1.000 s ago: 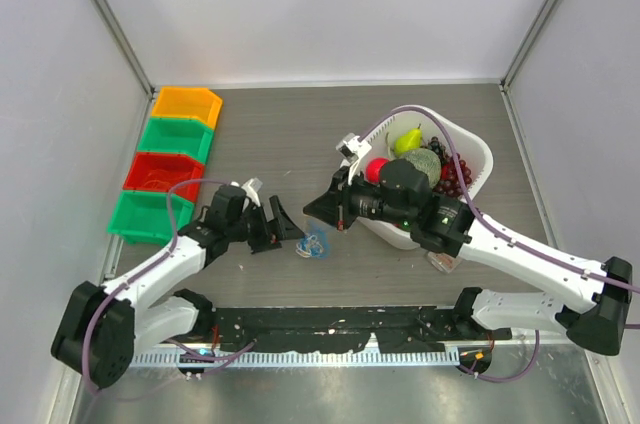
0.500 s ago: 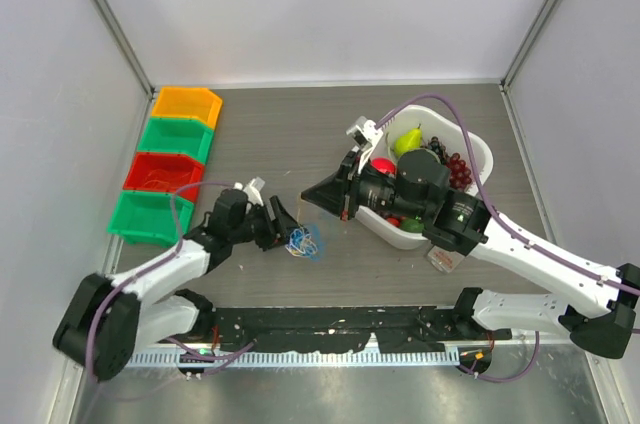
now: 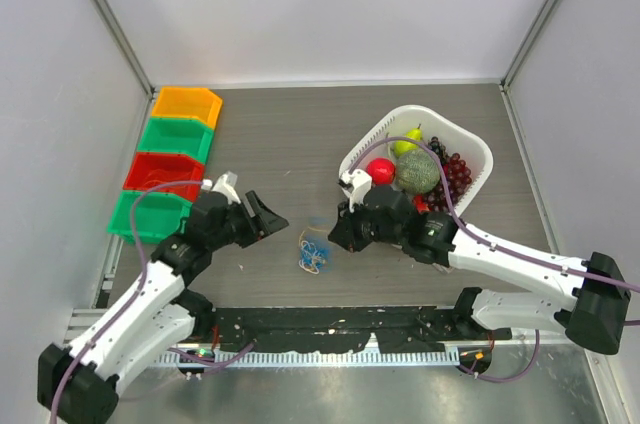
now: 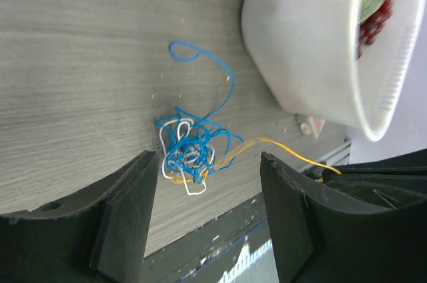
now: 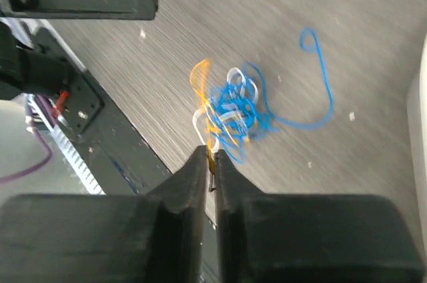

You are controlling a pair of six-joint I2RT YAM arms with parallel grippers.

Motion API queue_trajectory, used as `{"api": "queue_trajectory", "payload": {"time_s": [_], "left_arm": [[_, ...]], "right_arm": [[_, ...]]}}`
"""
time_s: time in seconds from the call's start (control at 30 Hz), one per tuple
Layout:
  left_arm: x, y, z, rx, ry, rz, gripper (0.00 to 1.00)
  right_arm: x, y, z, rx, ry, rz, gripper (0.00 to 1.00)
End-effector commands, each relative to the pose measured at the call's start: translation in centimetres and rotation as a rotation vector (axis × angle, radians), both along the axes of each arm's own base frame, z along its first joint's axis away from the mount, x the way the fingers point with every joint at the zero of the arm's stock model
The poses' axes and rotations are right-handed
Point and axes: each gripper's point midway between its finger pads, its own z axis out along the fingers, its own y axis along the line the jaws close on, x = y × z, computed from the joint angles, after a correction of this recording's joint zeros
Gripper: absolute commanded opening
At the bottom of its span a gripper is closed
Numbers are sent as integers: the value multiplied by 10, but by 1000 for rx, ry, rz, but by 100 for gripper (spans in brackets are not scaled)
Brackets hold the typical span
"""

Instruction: Untangle the cables

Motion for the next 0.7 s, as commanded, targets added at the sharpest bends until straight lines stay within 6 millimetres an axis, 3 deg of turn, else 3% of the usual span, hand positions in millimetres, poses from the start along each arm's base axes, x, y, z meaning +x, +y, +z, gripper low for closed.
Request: {"api": "queue_trajectory", "payload": {"time_s": [0.0,0.07,0.1,0.17,0.4,0.5,0.6,0.67], "left_arm": [[-16,-33,-12,-52,107,-205,65],[-24,-46,-19,-30,141,-266,65],[-26,-50,-22,-18,149,-272,65],[-33,-58,-28,1,180,-289,60],[-54,-53,-55,10,254,-209,50],[-61,-59,-62,-5,280,-220,46],[-60,-59,-68,40,289,-209,33],[-62,-55,-75,89,292,-194,33]], "right_arm": [[-1,-22,-10,-63,-17,-47,27],[-2,-24,-12,-54,-11,-53,39],[-4,-23,-13,-52,-5,-48,40],[-5,-23,-19,-59,7,-48,40],[-4,-22,-16,-37,-3,-48,43],[-4,-15,-14,-15,-2,-28,43],[-4,-6,-13,1,10,-9,43],[-5,0,-13,16,17,4,43]]}}
